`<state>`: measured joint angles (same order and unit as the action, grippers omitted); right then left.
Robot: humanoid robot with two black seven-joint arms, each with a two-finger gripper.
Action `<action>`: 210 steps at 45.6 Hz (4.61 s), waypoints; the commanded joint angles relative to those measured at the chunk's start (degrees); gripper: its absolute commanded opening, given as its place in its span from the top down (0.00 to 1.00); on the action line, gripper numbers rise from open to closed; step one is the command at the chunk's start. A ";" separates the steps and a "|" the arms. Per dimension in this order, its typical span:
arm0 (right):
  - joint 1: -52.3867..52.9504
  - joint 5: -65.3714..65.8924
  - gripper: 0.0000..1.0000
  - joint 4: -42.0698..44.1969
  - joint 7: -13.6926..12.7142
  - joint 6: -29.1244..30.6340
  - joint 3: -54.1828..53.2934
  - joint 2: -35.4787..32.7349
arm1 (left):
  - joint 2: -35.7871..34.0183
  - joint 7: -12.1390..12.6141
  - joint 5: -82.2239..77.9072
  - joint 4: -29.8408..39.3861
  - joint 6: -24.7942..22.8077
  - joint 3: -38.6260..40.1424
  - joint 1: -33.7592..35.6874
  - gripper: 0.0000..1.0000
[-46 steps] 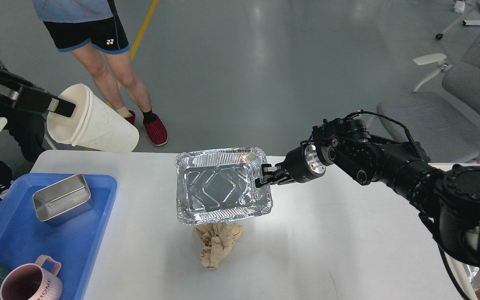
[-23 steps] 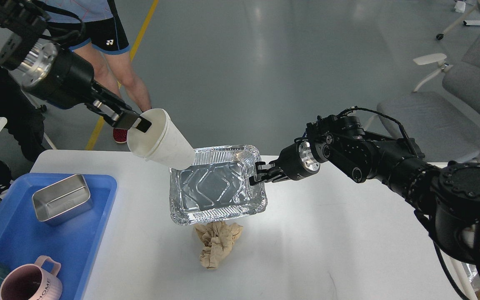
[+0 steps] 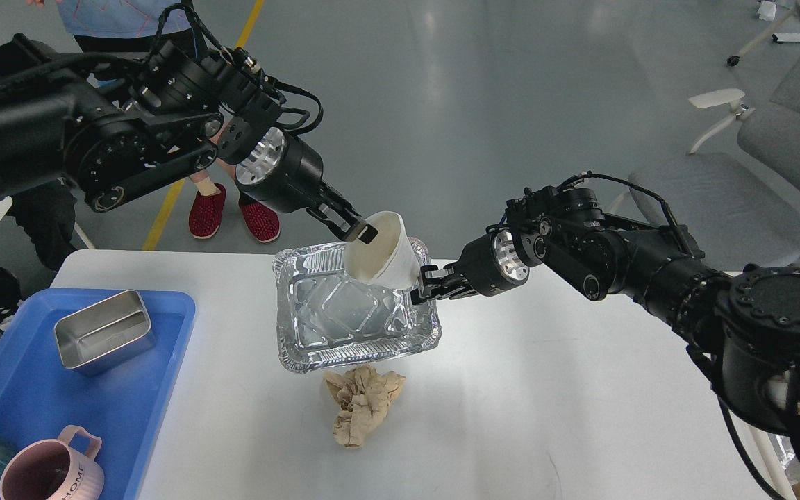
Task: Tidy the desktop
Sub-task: 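Drop the paper cup into the foil tray and raise the left gripper, then reach the left gripper down to the crumpled tan cloth and grasp it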
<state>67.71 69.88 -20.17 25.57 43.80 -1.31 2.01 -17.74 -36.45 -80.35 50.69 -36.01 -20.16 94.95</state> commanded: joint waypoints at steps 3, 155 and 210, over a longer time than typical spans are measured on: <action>-0.04 0.08 1.00 0.05 0.00 -0.12 -0.01 0.01 | 1.39 -0.03 -0.51 -1.47 0.15 -1.55 -0.90 0.99; 0.40 -0.09 1.00 8.57 0.27 -0.83 4.74 0.19 | -51.19 -1.00 2.12 24.72 -10.68 1.53 -1.94 0.34; 0.49 -0.09 1.00 8.57 0.27 -2.06 4.65 1.95 | 3.85 7.27 1.68 -7.35 14.03 1.18 -37.29 0.34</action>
<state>68.26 69.78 -11.61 25.84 41.88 3.34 3.83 -16.01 -29.31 -78.82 46.32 -22.84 -18.95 59.27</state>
